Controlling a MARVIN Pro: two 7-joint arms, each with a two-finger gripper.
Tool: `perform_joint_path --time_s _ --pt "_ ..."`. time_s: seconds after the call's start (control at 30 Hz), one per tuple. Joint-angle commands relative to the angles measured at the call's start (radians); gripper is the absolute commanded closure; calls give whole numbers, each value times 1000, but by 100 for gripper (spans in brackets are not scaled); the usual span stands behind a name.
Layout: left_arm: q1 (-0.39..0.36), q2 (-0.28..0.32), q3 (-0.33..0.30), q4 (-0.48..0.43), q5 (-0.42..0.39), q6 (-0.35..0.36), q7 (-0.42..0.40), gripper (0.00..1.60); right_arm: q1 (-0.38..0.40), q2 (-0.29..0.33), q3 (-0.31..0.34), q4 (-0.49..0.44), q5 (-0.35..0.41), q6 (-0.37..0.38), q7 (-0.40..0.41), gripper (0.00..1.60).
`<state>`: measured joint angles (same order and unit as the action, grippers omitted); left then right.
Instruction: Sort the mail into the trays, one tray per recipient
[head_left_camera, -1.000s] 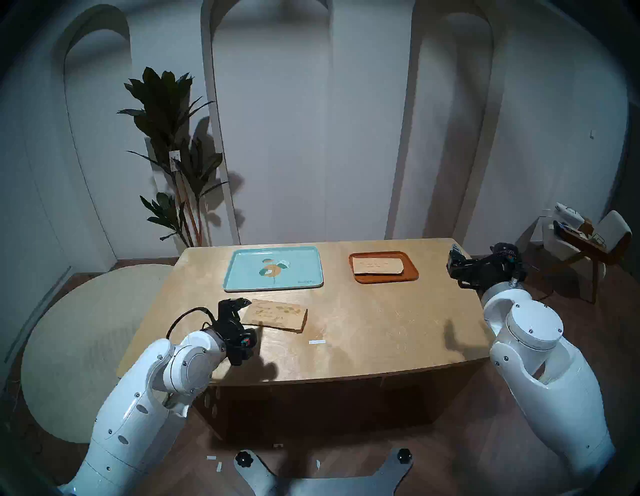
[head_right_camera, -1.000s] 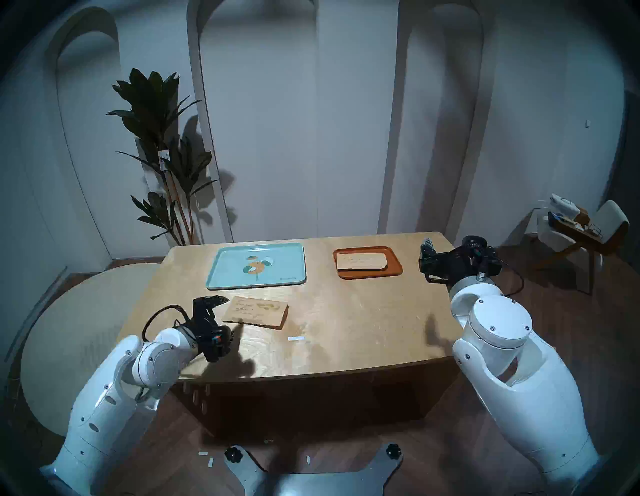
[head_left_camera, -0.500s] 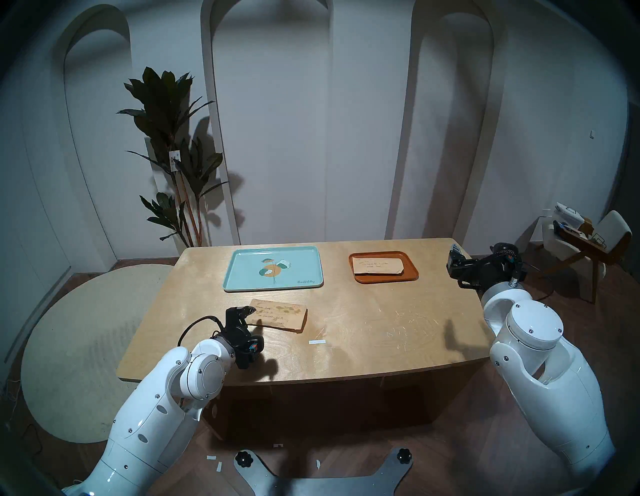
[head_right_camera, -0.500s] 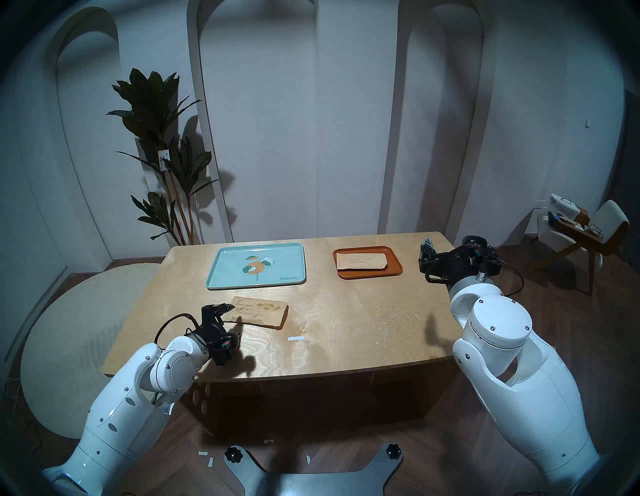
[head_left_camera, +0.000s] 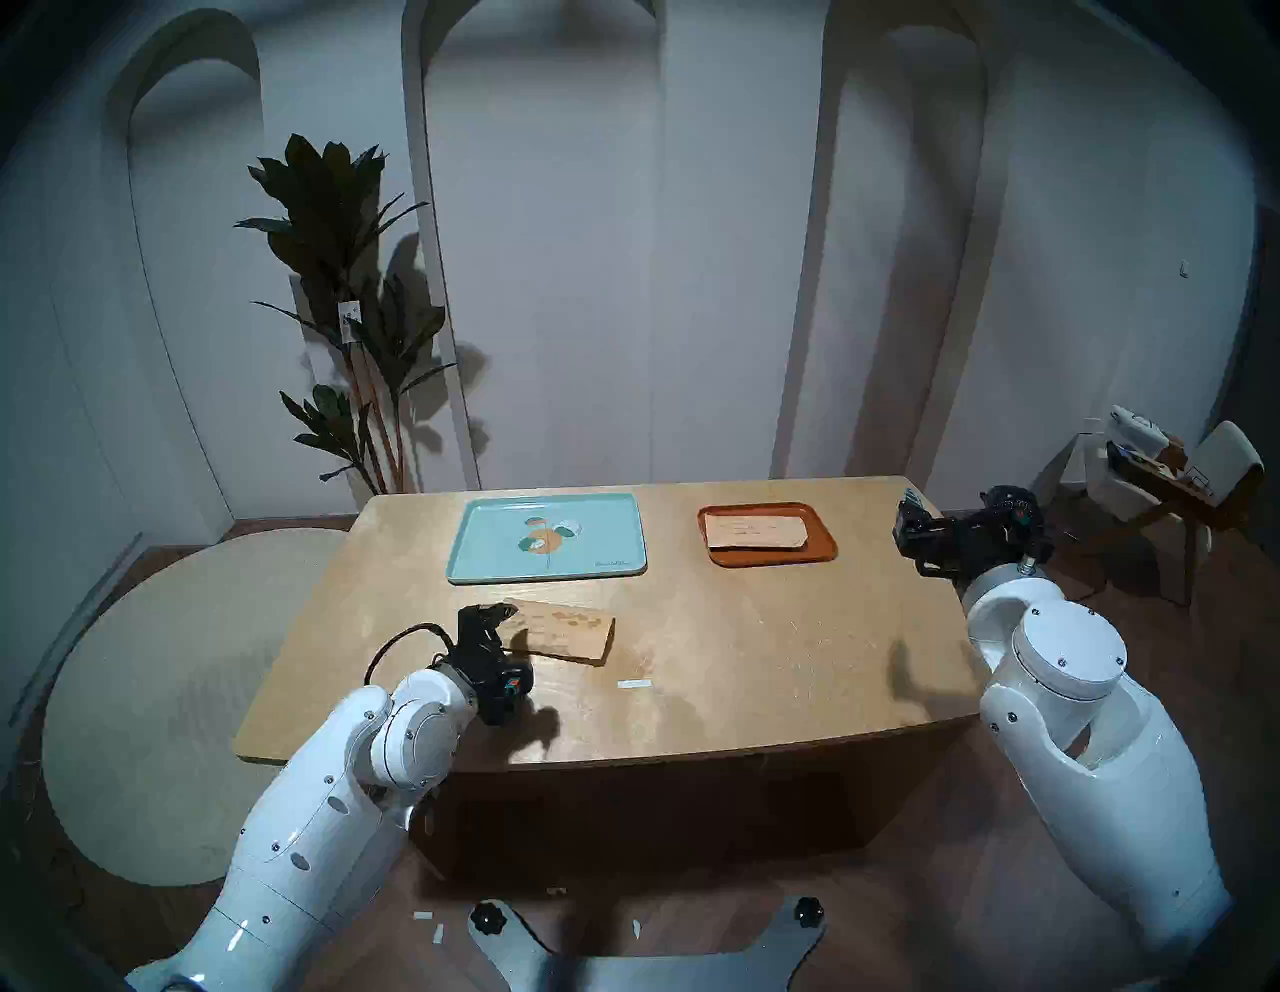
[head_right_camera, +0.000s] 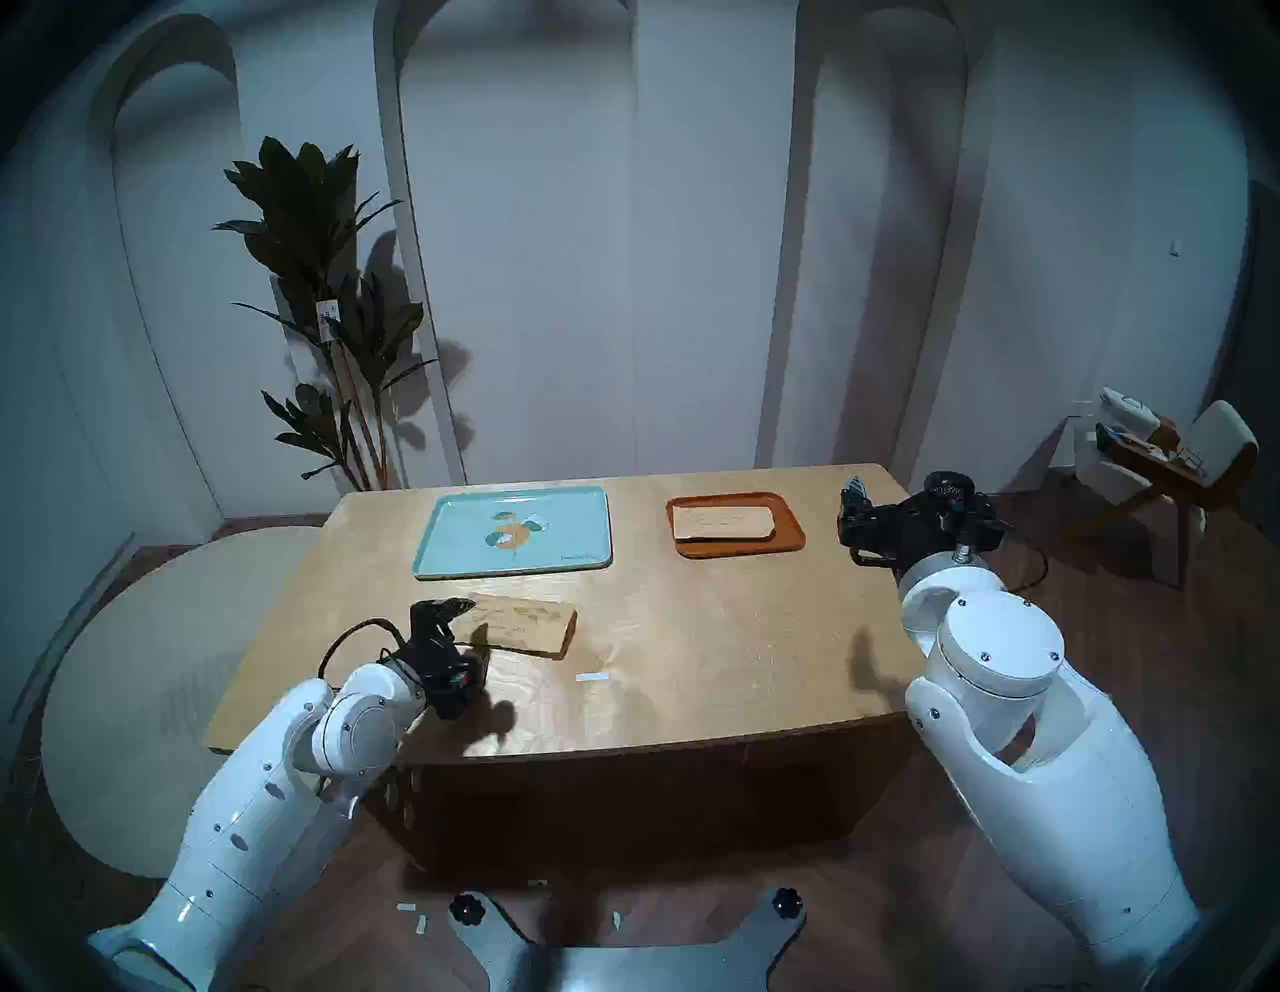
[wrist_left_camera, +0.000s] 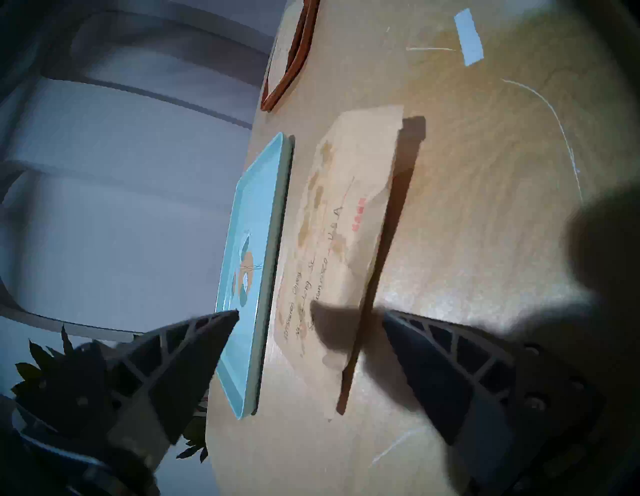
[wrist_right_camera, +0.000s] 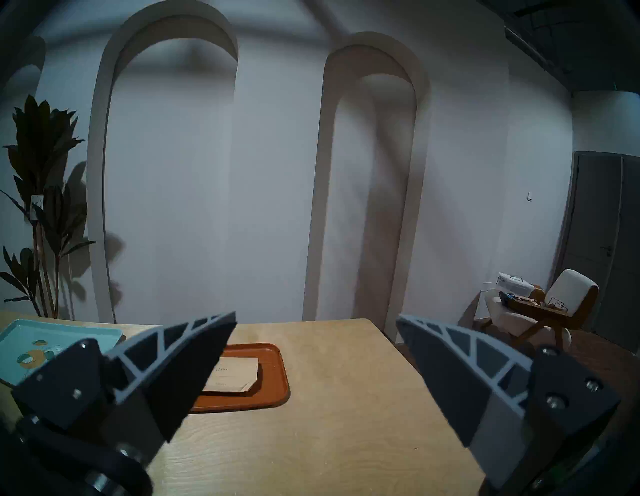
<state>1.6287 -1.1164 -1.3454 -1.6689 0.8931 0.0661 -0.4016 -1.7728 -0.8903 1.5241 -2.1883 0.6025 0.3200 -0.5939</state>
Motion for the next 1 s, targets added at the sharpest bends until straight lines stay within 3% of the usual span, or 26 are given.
perform_joint_path --time_s 0.0,0.37,0.7,0.73,0.77,0.8,0.97 --pt "-33 14 20 24 11 -17 -31 0 4 -3 5 -18 2 -7 0 0" --pt "-113 -7 55 125 26 -48 -35 0 4 -2 5 -18 2 -7 0 0" --pt "-94 0 30 107 -16 -65 -63 0 4 -2 5 -18 2 -7 0 0" --pt "-92 0 26 106 -23 -68 -66 11 4 -2 5 -18 2 -7 0 0" --pt "-88 -3 21 103 -35 -69 -73 78 4 -2 5 -18 2 -7 0 0" --pt "-85 -3 19 100 -42 -69 -78 160 4 -2 5 -18 2 -7 0 0" --pt "-62 -7 -2 75 -69 -59 -87 160 4 -2 5 -18 2 -7 0 0"
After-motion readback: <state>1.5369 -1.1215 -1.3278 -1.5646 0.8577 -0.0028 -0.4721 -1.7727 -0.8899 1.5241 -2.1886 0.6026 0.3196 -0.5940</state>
